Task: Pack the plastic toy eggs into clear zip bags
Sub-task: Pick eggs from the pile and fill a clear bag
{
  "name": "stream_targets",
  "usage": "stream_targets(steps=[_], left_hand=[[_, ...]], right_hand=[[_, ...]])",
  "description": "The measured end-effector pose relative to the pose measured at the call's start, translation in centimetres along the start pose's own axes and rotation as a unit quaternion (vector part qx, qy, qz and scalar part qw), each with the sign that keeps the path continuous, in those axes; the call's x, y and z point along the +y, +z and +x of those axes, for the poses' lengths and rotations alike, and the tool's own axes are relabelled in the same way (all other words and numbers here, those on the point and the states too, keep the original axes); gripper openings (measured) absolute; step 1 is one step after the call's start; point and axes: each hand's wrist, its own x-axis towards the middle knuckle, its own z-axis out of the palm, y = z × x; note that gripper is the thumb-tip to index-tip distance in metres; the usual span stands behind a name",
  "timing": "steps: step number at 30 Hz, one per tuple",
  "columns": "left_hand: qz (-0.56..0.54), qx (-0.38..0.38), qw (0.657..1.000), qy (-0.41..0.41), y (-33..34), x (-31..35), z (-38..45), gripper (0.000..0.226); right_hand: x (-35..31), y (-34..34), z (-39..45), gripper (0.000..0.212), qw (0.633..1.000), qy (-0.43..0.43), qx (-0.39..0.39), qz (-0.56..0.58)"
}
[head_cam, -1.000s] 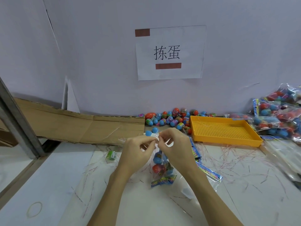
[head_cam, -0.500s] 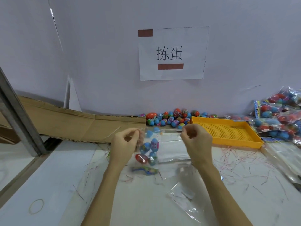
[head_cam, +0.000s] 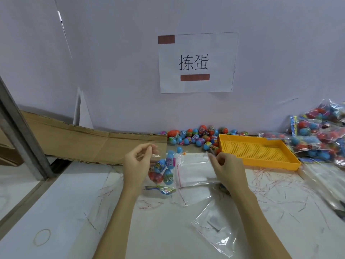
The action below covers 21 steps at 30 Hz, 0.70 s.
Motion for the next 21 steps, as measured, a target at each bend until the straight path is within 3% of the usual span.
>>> stream_targets(steps=[4,8,12,16,17,20,21], left_hand=[[-0.027,-0.003,1.0,-0.011,0.5,0.1,-0.1,0.021],[-0.039,-0.017,0.999,-0.023,0.9,0.3,-0.4,0.019],[-0.03,-0.019,0.999,-0.024,0.9,0.2,-0.4,0.018],[-0.024,-0.027,0.999,-0.015,1.0,0.2,-0.5,0.017],[-0.023,-0.03,0.999,-0.013,1.1,0.2,-0.4,0.017],[-0.013,-0.034,0.999,-0.005,1.2,0.2,-0.5,0.017],[-0.009,-0.035,0.999,-0.002,1.2,0.2,-0.5,0.017]], right_hand=[[-0.7,-0.4,-0.3,0.008,0.997,-0.043,0.018,0.058],[-2.4,-0.1,-0.8,0.043,0.995,-0.086,-0.025,0.047],[-3.0,0.7,-1.3,0.042,0.992,-0.021,-0.069,0.101],[-3.1,1.4,-1.6,0.062,0.986,-0.029,-0.114,0.116],[-3.0,1.5,-1.4,0.058,0.988,-0.049,-0.112,0.099],[-2.8,1.6,-0.8,0.018,0.992,-0.083,-0.096,-0.018],[-2.8,1.6,-0.8,0.03,0.992,-0.083,-0.094,-0.034]])
